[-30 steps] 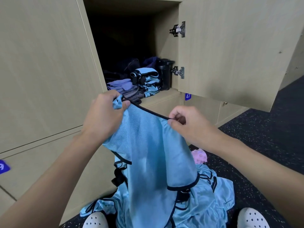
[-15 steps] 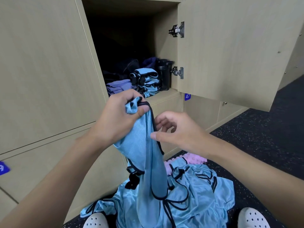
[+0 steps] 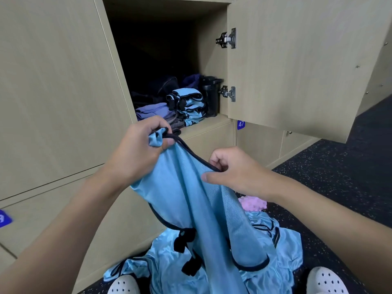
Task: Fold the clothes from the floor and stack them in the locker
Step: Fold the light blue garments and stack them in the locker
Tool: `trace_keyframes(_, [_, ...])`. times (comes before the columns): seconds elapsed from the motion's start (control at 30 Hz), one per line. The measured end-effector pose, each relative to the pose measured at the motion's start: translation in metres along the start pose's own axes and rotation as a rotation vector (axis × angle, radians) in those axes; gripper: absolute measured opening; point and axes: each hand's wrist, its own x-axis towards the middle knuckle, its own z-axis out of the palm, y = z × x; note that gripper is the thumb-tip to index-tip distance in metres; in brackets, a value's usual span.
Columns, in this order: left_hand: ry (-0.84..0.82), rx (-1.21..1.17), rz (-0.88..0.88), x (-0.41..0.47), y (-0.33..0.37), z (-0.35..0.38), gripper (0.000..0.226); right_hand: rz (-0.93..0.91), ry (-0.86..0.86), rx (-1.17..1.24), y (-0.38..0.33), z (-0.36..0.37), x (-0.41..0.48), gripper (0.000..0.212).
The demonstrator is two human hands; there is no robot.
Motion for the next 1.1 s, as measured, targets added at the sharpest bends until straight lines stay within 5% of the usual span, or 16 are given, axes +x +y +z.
trace_keyframes(0.27, [0.016, 0.184, -0.213, 0.002, -0.027, -0.004, 0.019, 0.036, -0.099, 0.006, -0.006, -0.015, -0.005, 0.016])
trace_keyframes(0.6, [-0.587, -0.298, -0.174, -0.013, 0.007, 0.031, 0.037, 0.035, -0.152, 0.165, -0.018, -0.018, -0.008, 0.015])
trace_keyframes(0.7, [-0.625, -0.345, -0.183, -0.014, 0.008, 0.032, 0.011, 0.042, -0.158, 0.170, -0.018, -0.024, -0.011, 0.020])
trace_keyframes(0.87, [-0.548, -0.277, -0.233, -0.014, 0.010, 0.030, 0.033, 0.062, -0.152, 0.178, -0.018, -0.028, -0.013, 0.021])
trace_keyframes(1.1, [-0.340, -0.008, -0.290, -0.005, -0.016, 0.013, 0.034, 0.035, -0.044, 0.151, -0.017, -0.040, -0.014, 0.012])
